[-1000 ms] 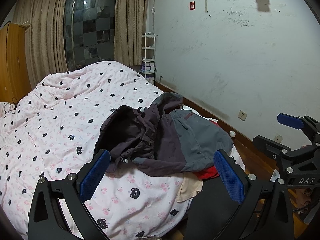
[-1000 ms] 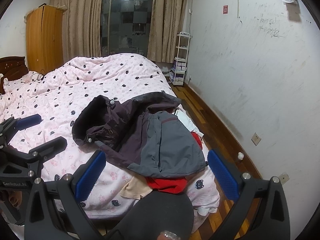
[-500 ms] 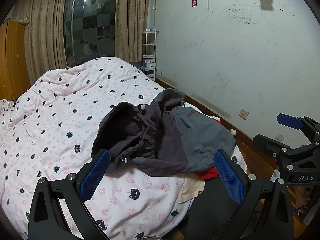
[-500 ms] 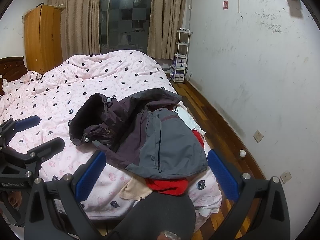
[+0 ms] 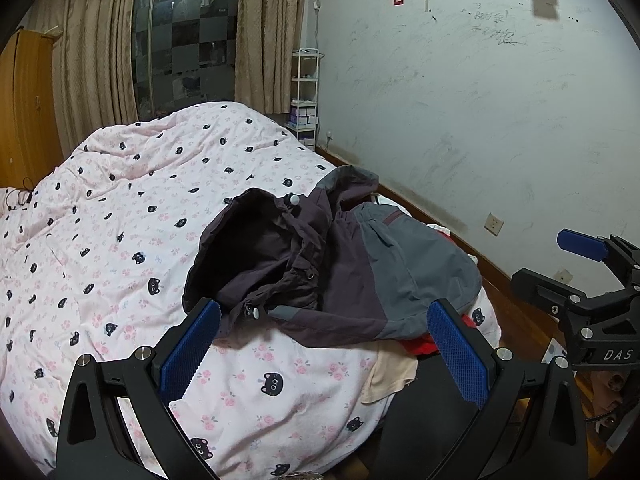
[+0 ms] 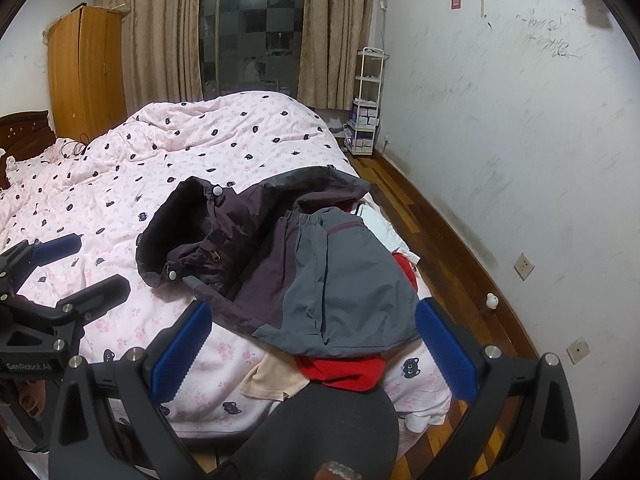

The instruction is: Fold clothes

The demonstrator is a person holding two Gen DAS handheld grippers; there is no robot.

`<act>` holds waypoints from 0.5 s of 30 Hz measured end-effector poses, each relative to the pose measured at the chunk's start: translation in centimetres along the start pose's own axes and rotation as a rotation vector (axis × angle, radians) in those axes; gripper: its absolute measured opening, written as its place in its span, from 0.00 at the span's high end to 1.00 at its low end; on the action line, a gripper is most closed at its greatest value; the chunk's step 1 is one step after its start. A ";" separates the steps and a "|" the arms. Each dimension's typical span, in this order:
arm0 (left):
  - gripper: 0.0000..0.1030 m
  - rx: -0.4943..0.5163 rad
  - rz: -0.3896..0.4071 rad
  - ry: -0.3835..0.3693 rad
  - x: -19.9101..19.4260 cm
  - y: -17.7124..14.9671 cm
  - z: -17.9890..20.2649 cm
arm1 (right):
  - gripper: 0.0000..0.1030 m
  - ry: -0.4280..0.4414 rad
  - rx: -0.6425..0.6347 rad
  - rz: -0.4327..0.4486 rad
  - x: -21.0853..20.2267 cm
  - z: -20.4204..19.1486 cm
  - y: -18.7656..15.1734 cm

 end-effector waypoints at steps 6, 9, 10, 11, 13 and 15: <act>0.01 -0.104 -0.057 -0.040 3.6 -2.3 -1.6 | 0.00 0.021 0.004 -0.020 1.5 -0.3 -0.4; 0.01 -0.226 -0.110 -0.117 6.0 -4.1 -2.3 | 0.00 0.031 0.005 -0.032 2.2 -0.3 -0.7; 0.01 -0.271 -0.123 -0.139 6.8 -4.6 -2.6 | 0.00 0.031 0.004 -0.034 2.4 -0.2 -0.8; 0.01 -0.317 -0.137 -0.155 7.7 -5.2 -2.8 | 0.00 0.031 0.003 -0.037 2.6 -0.1 -0.8; 0.01 -0.408 -0.164 -0.187 9.4 -6.2 -3.2 | 0.00 0.031 0.007 -0.042 2.9 0.1 -0.9; 0.01 -0.468 -0.186 -0.190 10.9 -7.0 -3.5 | 0.00 0.033 0.015 -0.046 3.2 0.5 -0.9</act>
Point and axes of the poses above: each gripper's, at about its wrist camera, not at the fingertips, and x roughly the way its jaws point, z to its right, y to its top, the point moved 4 cm from there along x, roughly the way its jaws point, and after that the axes turned 6 degrees about x, right-handed, at the moved point
